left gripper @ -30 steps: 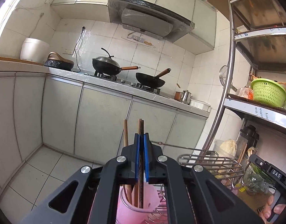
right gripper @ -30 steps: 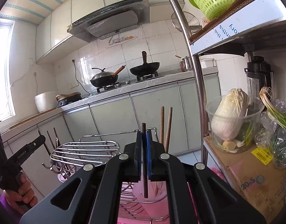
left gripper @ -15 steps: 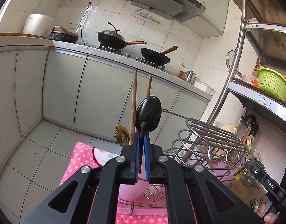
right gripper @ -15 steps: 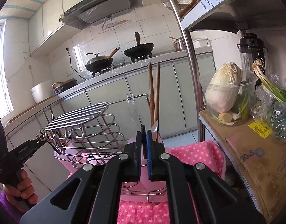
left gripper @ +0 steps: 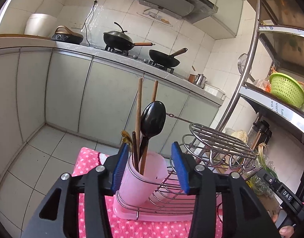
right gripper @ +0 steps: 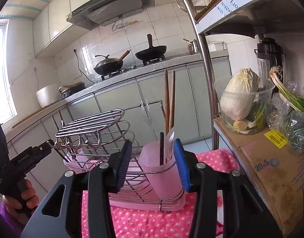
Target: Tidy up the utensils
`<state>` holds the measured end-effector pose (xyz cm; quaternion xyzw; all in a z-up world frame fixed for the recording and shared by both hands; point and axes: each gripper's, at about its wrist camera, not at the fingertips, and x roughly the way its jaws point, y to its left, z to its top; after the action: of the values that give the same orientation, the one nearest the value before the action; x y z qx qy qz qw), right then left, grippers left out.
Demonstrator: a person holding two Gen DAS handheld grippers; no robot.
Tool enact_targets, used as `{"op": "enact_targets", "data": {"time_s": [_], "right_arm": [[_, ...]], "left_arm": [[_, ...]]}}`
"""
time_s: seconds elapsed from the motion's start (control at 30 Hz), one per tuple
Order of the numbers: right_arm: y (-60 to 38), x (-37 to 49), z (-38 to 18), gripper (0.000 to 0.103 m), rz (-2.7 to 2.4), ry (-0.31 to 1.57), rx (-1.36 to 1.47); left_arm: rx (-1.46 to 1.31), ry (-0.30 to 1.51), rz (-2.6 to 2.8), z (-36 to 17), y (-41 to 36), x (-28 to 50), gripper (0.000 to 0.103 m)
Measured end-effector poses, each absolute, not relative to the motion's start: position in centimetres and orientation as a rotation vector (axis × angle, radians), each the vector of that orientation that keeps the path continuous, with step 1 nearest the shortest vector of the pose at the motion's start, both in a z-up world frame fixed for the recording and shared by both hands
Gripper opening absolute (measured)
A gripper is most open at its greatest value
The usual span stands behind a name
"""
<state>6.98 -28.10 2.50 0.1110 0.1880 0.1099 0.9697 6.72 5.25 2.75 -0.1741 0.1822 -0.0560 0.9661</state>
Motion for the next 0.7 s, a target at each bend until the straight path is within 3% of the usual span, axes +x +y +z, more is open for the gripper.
{"op": "enact_targets", "data": {"time_s": [0.47, 0.7], "right_arm": [[-26.0, 3.8, 1.5, 0.047, 0.267, 0.447, 0.212], [-24.7, 1.8, 1.3, 0.060, 0.286, 0.455, 0.185]], "left_arm": [[-0.316, 0.432, -0.139, 2.7, 4.5, 2.7, 0.054], [-0.280, 0.444, -0.158, 2.8, 3.6, 0.5, 0.060]]}}
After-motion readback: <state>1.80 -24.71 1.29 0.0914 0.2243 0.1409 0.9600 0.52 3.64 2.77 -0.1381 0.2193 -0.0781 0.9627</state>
